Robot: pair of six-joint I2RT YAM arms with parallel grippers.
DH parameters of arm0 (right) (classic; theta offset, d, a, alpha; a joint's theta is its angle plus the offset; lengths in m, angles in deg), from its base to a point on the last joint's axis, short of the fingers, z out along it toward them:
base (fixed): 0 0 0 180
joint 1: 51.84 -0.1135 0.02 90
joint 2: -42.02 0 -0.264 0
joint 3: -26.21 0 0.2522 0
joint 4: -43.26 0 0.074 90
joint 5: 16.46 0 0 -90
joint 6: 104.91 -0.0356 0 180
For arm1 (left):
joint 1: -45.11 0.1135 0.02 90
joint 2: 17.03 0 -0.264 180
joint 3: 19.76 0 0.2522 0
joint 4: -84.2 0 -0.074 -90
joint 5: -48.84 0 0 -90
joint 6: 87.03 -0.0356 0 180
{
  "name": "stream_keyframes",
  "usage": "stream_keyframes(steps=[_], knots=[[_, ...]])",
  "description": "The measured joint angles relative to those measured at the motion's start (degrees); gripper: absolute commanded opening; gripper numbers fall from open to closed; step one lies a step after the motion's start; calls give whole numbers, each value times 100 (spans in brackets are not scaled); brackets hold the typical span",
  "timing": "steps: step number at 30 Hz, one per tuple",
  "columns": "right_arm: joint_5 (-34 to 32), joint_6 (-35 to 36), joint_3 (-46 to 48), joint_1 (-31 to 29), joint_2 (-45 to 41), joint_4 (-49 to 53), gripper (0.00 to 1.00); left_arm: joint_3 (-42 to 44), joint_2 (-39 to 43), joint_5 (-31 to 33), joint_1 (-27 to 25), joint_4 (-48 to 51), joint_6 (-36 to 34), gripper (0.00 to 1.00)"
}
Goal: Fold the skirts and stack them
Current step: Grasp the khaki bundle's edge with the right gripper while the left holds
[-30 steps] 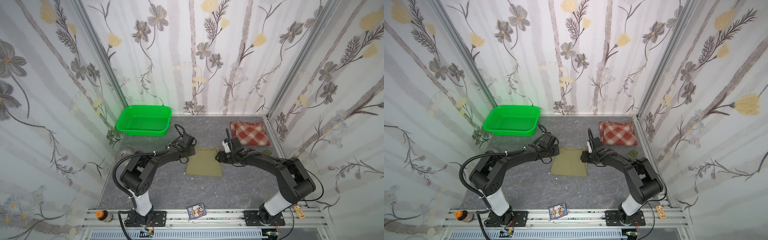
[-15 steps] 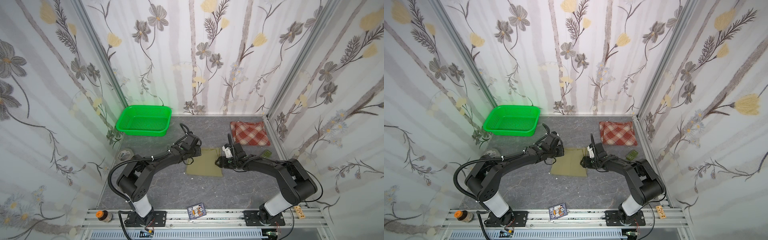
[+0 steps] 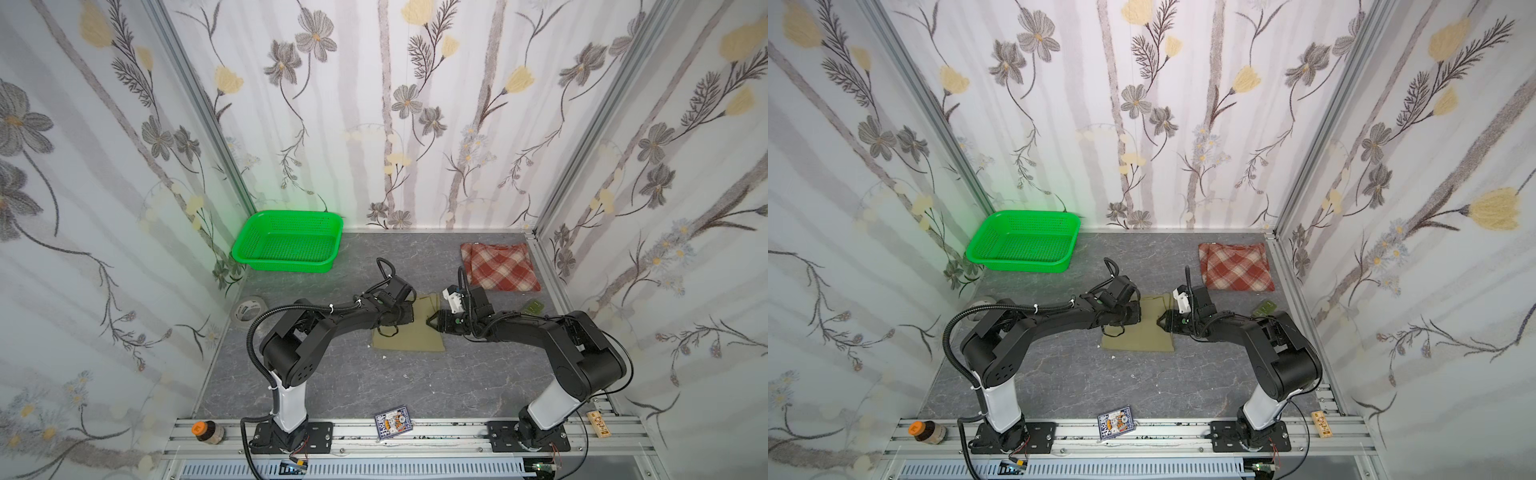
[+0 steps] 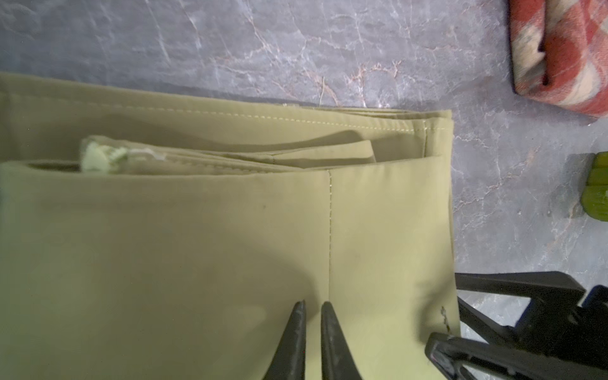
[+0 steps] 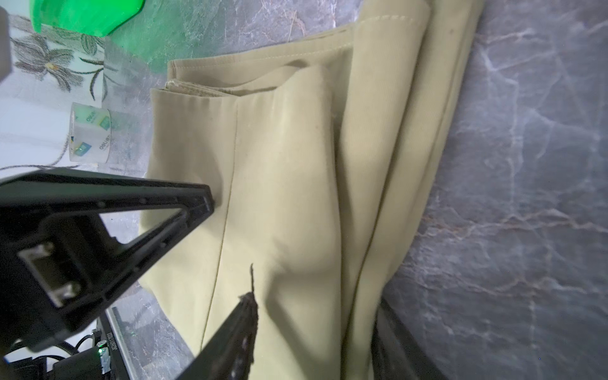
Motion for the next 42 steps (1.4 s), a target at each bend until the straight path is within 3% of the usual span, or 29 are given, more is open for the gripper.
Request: stream_keyframes(steps=[14, 30, 32, 38, 39, 42], knots=[[116, 4, 90, 184, 101, -271, 61, -7, -81, -107, -28, -39, 52, 13], [-105, 7, 52, -92, 531, -1056, 54, -7, -153, -129, -35, -46, 66, 12], [-164, 4, 52, -120, 542, -1080, 48, -9, -168, -129, -35, -50, 66, 12], [-487, -11, 57, -138, 579, -1023, 4, -9, -197, -133, -35, -101, 70, 12], [-487, -79, 59, -144, 575, -1023, 0, -11, -197, -144, -35, -122, 70, 12], [-533, -101, 46, -160, 476, -883, 0, -22, -184, -129, -35, -122, 70, 12]])
